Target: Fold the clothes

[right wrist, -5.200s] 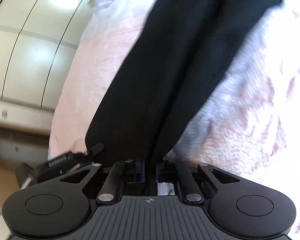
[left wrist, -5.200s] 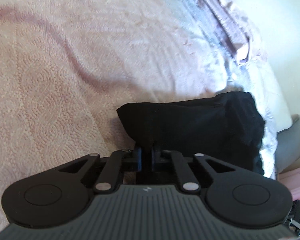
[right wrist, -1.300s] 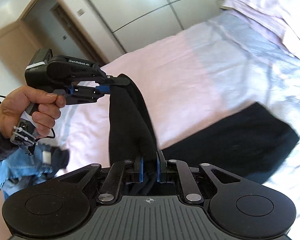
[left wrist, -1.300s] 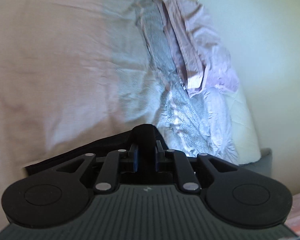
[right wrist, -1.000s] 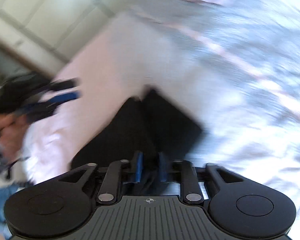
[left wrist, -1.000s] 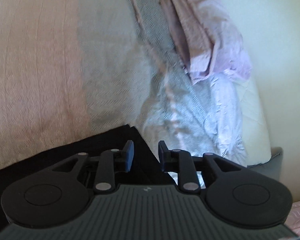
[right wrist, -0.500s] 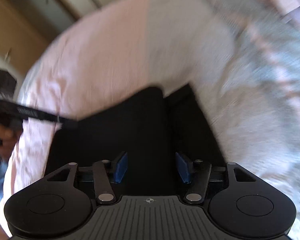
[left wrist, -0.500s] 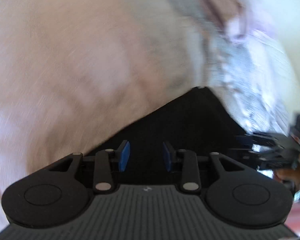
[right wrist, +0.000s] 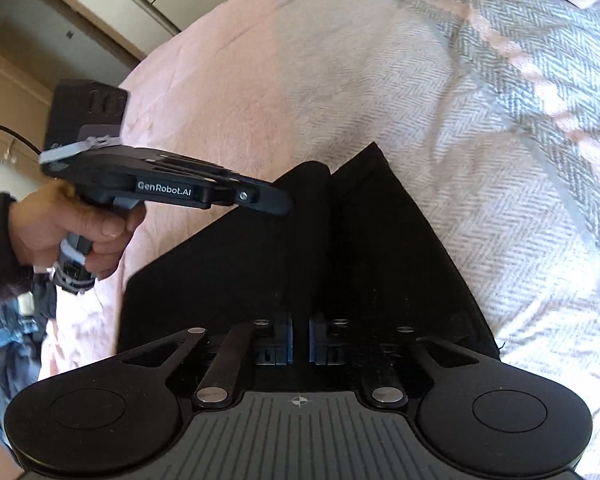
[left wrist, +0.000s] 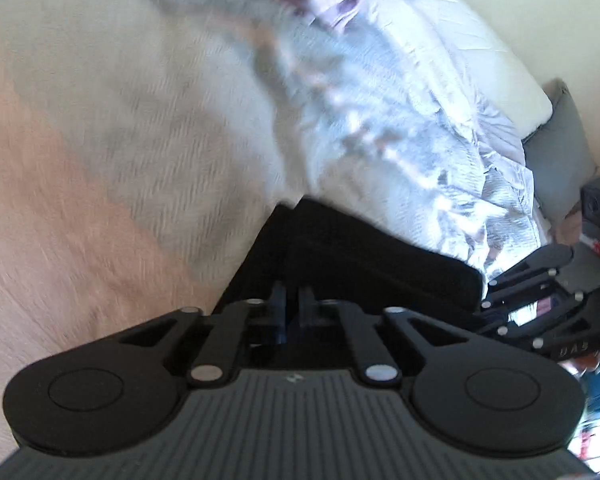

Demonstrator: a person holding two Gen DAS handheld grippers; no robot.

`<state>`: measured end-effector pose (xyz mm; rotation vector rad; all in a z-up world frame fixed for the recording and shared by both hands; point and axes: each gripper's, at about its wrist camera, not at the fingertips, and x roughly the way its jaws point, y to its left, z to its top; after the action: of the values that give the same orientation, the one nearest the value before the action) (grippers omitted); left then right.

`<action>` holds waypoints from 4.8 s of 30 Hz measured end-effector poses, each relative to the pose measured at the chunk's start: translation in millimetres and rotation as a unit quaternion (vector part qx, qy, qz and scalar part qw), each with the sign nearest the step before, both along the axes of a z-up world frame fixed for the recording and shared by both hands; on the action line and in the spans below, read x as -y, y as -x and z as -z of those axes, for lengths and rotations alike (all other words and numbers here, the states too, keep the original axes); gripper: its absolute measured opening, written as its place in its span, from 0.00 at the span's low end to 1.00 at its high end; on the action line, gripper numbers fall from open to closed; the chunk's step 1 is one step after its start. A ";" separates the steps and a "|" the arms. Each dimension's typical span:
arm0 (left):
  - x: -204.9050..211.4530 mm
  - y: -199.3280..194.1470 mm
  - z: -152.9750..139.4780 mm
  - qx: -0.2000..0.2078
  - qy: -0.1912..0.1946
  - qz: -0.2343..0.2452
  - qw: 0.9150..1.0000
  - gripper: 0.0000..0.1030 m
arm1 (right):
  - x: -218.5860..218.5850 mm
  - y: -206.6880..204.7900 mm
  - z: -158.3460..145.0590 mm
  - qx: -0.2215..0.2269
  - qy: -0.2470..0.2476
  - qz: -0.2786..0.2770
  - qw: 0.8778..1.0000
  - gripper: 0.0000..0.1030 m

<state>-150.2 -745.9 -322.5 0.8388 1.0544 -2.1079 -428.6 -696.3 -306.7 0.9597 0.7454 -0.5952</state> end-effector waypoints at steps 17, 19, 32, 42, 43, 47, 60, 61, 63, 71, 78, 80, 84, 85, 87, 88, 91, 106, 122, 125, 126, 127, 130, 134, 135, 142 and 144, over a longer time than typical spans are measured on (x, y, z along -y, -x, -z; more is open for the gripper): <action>-7.5 -1.3 -14.7 0.012 0.035 -0.046 0.998 0.15 | -27.9 69.7 -26.9 0.005 0.065 0.127 0.990 0.21; -24.3 -8.4 -21.1 0.004 0.031 -0.042 0.999 0.15 | -46.5 78.3 -32.3 0.010 0.079 0.159 0.984 0.21; -47.0 -20.0 20.3 0.035 -0.006 -0.063 0.997 0.18 | -62.4 74.7 -15.5 -0.028 0.107 0.209 0.972 0.21; -144.0 -136.7 3.4 0.056 -0.057 -0.189 0.979 0.44 | -145.0 41.3 -34.6 0.049 0.016 0.205 0.977 0.73; -151.4 -144.2 10.9 0.047 -0.069 -0.200 0.976 0.44 | -156.3 29.5 -26.9 0.051 -0.003 0.200 0.979 0.73; -176.2 -170.7 42.5 0.015 -0.115 -0.236 0.965 0.46 | -189.7 -3.2 7.7 0.079 -0.066 0.219 0.970 0.73; -165.5 -176.9 71.9 -0.065 -0.123 -0.273 0.952 0.32 | -206.3 -39.9 53.3 0.184 -0.056 0.353 0.916 0.74; -166.7 -177.8 70.0 -0.070 -0.120 -0.272 0.952 0.30 | -206.5 -41.3 50.6 0.192 -0.056 0.360 0.911 0.74; -165.2 -177.9 72.2 -0.080 -0.121 -0.269 0.952 0.30 | -206.3 -44.9 47.5 0.198 -0.057 0.367 0.907 0.74; -165.1 -173.9 79.9 -0.071 -0.114 -0.272 0.953 0.21 | -173.1 -58.8 72.5 0.190 -0.088 0.350 0.913 0.35; -233.0 -162.7 11.9 -0.110 -0.075 -0.275 0.952 0.09 | -136.3 -36.7 15.9 0.166 -0.100 0.265 0.945 0.13; -261.8 -147.1 -7.3 -0.118 -0.074 -0.290 0.947 0.08 | -123.2 -24.8 -6.8 0.151 -0.105 0.235 0.954 0.13; -329.4 -106.7 -27.0 -0.144 -0.112 -0.310 0.933 0.08 | -108.8 -3.0 -47.7 0.092 -0.127 0.152 0.976 0.14; -344.0 -93.7 -26.9 -0.150 -0.128 -0.310 0.930 0.08 | -106.2 2.2 -51.1 0.075 -0.128 0.137 0.979 0.14; -365.7 -64.8 -18.1 -0.163 -0.157 -0.305 0.925 0.08 | -101.2 12.5 -56.9 0.039 -0.129 0.107 0.985 0.14; -373.3 -50.7 -11.4 -0.169 -0.172 -0.301 0.923 0.09 | -98.8 17.7 -59.8 0.021 -0.130 0.092 0.987 0.15; -378.3 -15.9 8.7 -0.157 -0.211 -0.267 0.927 0.08 | -97.4 37.1 -57.0 -0.018 -0.121 0.078 0.989 0.18; -343.3 27.7 -25.3 -0.009 -0.018 0.051 0.999 0.09 | -330.3 107.3 -25.2 0.105 -0.014 0.471 0.875 0.50; -323.4 45.6 42.6 0.065 -0.057 0.092 0.992 0.03 | -345.1 178.4 47.2 0.226 -0.010 0.567 0.792 0.27; -321.1 45.7 43.6 0.067 -0.063 0.089 0.992 0.02 | -368.9 199.7 38.5 0.202 0.011 0.632 0.748 0.27; -319.6 46.6 41.5 0.067 -0.064 0.090 0.992 0.02 | -377.0 206.9 35.7 0.194 0.018 0.653 0.732 0.27; -319.3 47.0 38.2 0.068 -0.063 0.093 0.991 0.02 | -374.9 202.4 37.9 0.196 0.014 0.648 0.736 0.28; -316.8 48.6 22.1 0.060 -0.052 0.102 0.992 0.05 | -366.4 186.1 45.9 0.205 -0.002 0.627 0.752 0.48; -295.5 41.2 -15.7 0.026 0.009 0.109 0.994 0.17 | -354.9 164.3 56.5 0.217 -0.023 0.598 0.772 0.61; -282.3 38.6 -20.4 0.031 0.029 0.106 0.994 0.20 | -352.1 158.9 59.2 0.220 -0.028 0.590 0.776 0.61; -178.0 30.8 -25.3 0.084 0.114 0.071 0.987 0.26 | -319.0 155.9 76.3 0.202 -0.051 0.591 0.779 0.22; -164.2 33.5 -27.9 0.079 0.120 0.064 0.988 0.26 | -309.2 163.6 52.7 0.183 -0.047 0.577 0.795 0.14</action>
<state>-183.7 -581.7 -294.7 0.9562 0.6644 -2.1787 -592.2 -387.1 -359.3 1.5435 -0.2691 -1.3793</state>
